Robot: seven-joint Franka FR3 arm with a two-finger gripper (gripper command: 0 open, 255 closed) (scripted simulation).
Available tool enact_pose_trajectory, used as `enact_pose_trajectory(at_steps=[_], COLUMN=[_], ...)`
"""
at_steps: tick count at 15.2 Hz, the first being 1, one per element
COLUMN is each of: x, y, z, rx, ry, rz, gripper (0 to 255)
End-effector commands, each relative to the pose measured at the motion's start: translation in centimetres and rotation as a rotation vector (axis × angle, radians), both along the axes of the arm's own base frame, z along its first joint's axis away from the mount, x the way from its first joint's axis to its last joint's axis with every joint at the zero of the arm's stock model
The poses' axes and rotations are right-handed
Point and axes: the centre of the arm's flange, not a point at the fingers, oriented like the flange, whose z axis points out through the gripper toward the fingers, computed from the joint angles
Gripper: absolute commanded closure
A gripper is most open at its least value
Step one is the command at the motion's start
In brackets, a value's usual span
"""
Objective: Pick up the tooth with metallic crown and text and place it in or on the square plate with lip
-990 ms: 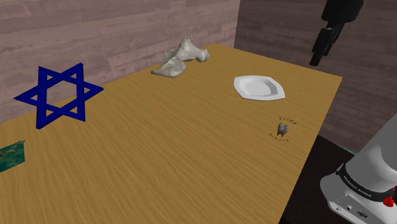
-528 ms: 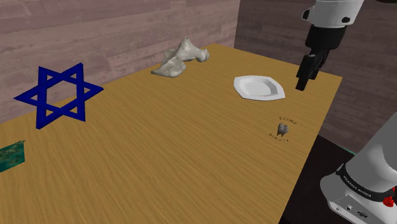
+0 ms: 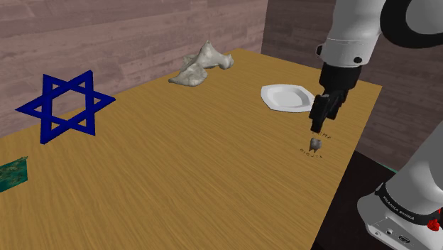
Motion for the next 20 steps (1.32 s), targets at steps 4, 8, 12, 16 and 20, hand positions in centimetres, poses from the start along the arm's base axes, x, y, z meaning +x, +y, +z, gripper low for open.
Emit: enact_pose_trajectory(at_steps=[4, 8, 12, 16, 20], x=[-0.5, -0.8, -0.8, -0.8, -0.8], y=[1.2, 1.4, 1.4, 1.4, 1.4], z=[-2.5, -4.9, -4.9, -4.9, -4.9], rx=[0.011, 0.011, 0.011, 0.011, 0.011], ry=[0.009, 0.009, 0.009, 0.010, 0.010], rz=[-0.009, -0.009, -0.009, -0.009, -0.009], gripper=[0, 0, 0, 0, 255])
